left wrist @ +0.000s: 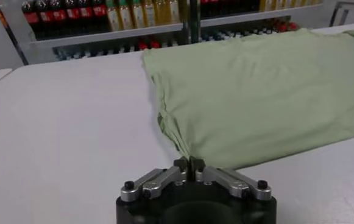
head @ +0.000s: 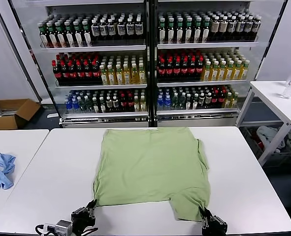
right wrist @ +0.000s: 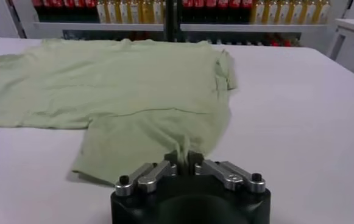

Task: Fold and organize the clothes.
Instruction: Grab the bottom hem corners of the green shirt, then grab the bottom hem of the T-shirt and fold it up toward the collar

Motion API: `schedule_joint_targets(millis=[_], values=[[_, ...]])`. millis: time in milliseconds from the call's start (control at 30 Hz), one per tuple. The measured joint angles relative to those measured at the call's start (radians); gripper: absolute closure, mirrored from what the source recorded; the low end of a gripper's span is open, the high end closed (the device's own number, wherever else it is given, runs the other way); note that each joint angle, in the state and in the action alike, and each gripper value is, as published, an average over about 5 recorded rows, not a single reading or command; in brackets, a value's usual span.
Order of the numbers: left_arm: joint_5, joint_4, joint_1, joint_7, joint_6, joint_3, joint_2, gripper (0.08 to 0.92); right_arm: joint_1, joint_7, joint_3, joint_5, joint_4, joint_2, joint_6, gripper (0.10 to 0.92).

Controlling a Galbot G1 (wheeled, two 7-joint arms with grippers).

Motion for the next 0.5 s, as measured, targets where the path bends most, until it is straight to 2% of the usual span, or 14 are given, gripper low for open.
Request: schedule_joint_targets(millis=[500], values=[[-0.044,-0.157,0.174,0.051,0.002,-0.097,0.079,0.918,-0.216,-0.055,0.126,0.022,0.214,-0.092,-0.025,0.92]])
